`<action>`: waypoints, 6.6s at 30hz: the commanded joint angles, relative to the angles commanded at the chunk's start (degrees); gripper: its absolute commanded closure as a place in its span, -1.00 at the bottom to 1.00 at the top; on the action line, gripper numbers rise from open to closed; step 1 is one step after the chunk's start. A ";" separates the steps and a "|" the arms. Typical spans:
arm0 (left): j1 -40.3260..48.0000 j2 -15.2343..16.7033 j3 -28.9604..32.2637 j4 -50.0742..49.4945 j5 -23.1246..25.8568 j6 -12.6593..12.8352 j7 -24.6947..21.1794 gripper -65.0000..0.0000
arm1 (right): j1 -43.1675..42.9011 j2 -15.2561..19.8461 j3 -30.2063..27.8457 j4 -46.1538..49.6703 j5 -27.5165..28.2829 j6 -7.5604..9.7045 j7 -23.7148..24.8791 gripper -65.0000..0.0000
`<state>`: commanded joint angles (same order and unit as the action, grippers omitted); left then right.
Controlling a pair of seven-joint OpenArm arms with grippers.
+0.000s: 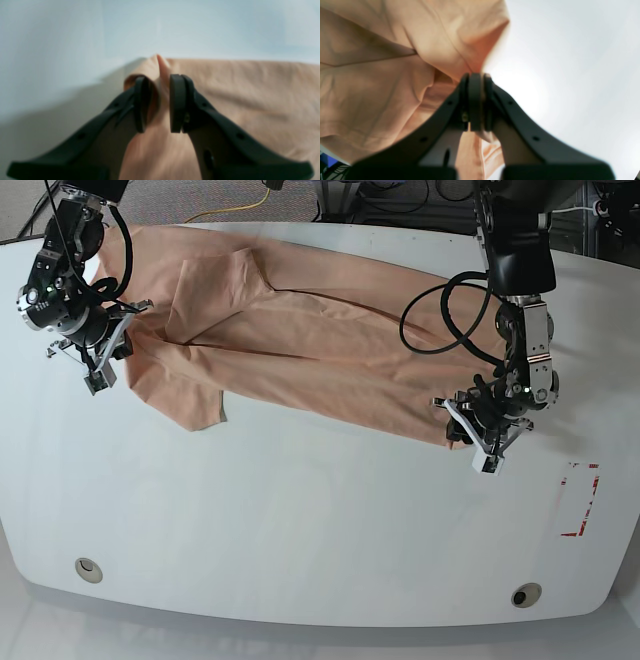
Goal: Layout the t-shirt on the table in an organized manner, then fold the t-shirt properly
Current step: 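Lower the left gripper onto the shirt edge and grasp it, then drag the held shirt edge away from the robot with the left gripper, then open the left gripper and regrasp the shirt edge nearby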
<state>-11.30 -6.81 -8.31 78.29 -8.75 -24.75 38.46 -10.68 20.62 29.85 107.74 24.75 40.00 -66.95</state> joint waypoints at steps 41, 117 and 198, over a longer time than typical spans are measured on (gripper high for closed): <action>-5.71 -1.67 -3.43 -10.37 -0.18 -0.09 -0.88 -0.67 | 1.23 -1.49 -0.09 0.00 -0.09 0.00 0.00 1.00; 20.04 -6.68 4.22 24.18 0.09 -0.18 -2.46 1.00 | 2.81 -1.49 0.00 0.00 -0.09 0.00 0.00 1.00; 20.84 -7.47 -0.44 16.97 0.09 0.00 -2.46 -0.24 | 4.66 -1.58 -0.09 -3.08 -0.09 0.00 0.00 1.00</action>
<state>9.54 -14.29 -8.75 95.25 -8.66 -24.75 36.00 -6.02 19.03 29.76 104.66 24.66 40.00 -66.95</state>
